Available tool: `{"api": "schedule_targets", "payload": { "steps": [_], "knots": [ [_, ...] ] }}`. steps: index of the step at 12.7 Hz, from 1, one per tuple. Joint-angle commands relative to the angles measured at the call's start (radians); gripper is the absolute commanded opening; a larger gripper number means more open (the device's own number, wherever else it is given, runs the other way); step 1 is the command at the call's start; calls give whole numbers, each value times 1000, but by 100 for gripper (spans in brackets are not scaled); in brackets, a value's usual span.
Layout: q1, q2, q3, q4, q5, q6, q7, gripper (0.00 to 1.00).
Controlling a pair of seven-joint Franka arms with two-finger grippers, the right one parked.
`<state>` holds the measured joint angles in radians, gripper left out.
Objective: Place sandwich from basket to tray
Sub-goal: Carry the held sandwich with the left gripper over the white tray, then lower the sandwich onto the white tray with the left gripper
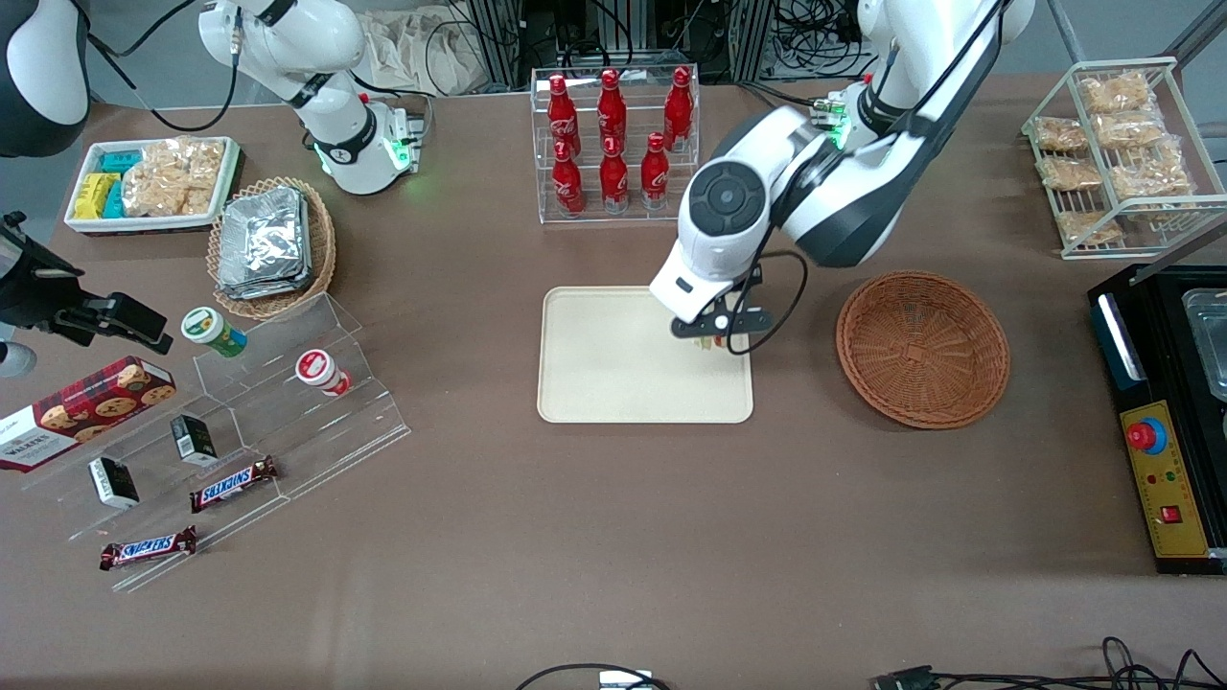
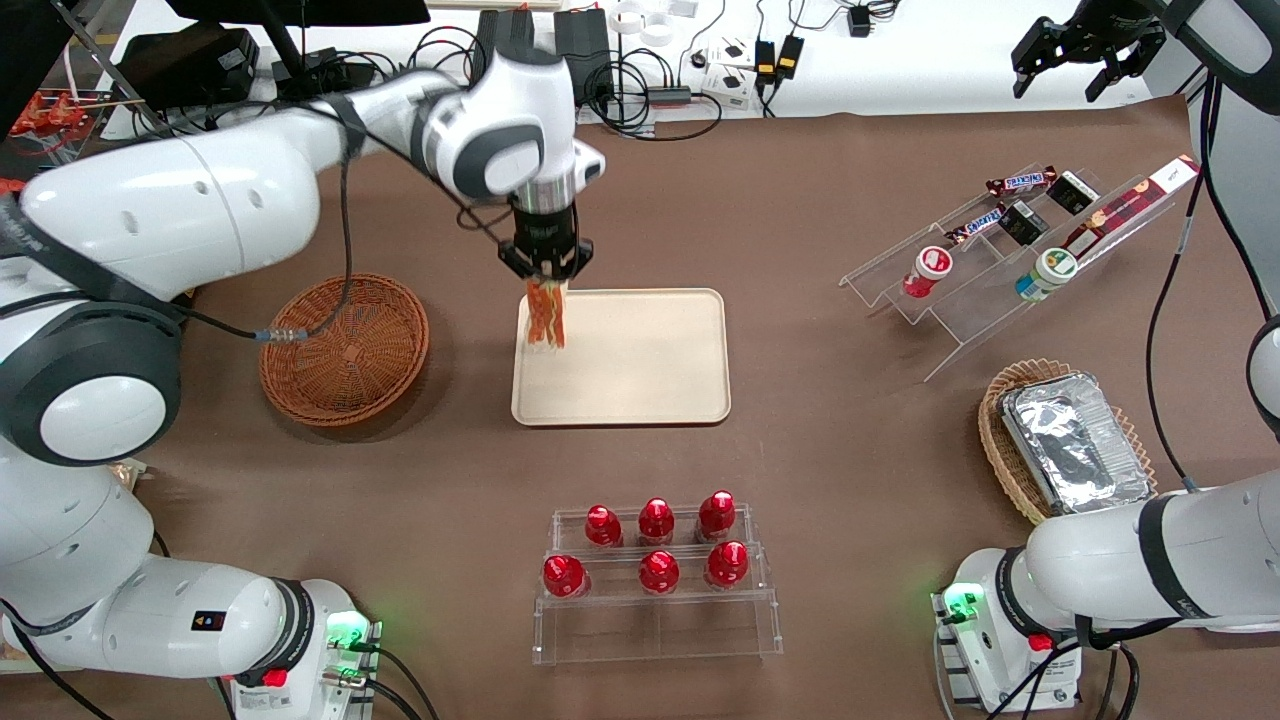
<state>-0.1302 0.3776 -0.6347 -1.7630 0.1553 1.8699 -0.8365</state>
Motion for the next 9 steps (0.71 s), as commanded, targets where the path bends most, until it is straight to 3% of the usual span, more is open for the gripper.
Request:
{"api": "schedule_targets", "payload": {
  "steps": [1, 4, 9],
  "knots": [
    [17, 29, 42, -145, 43, 194, 20, 2],
    [18, 119, 49, -151, 122, 273, 19, 2],
    [18, 172, 49, -158, 130, 328, 20, 3]
  ]
}}
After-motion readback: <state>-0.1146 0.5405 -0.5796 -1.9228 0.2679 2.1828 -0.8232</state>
